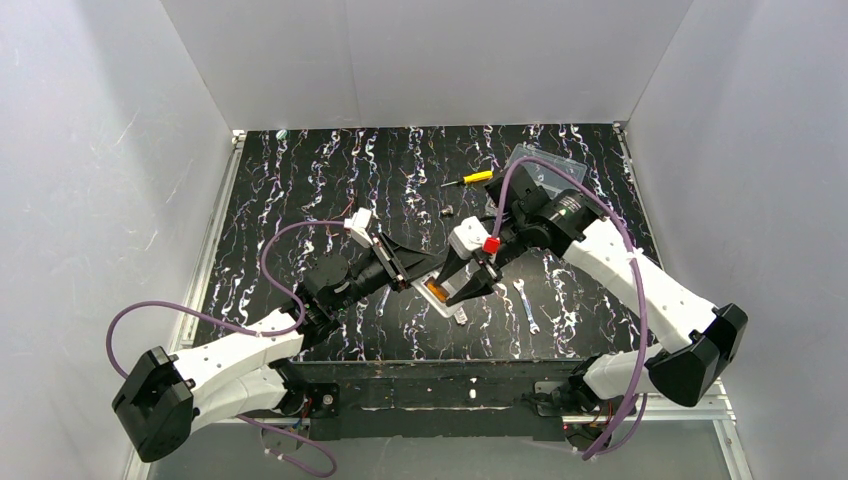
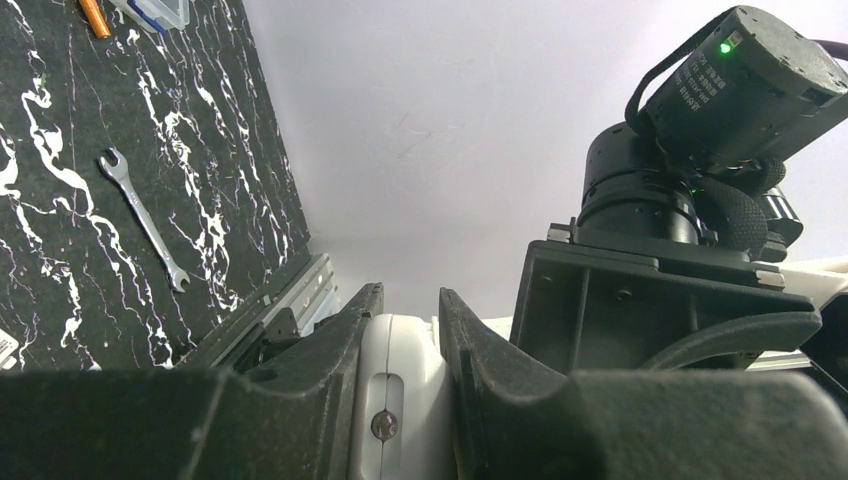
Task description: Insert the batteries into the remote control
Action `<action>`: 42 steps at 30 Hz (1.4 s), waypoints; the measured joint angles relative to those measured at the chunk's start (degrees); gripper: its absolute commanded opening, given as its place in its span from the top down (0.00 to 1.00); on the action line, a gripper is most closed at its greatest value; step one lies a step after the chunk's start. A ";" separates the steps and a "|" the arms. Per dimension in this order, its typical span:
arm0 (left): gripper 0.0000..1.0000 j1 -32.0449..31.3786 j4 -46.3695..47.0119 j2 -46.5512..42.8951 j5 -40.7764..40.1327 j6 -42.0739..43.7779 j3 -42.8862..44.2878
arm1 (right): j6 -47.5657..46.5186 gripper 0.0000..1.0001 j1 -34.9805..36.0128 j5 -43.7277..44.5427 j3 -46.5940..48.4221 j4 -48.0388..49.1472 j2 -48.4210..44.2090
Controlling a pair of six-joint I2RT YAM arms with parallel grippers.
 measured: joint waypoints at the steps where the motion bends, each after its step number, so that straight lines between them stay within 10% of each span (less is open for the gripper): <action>1: 1.00 0.00 0.00 0.00 0.02 -0.02 0.00 | -0.15 0.49 0.17 -0.04 -0.02 0.00 0.15; 42: 1.00 0.00 -0.28 0.98 0.90 -1.03 0.96 | -4.50 0.60 0.48 -2.40 -0.09 -1.75 4.17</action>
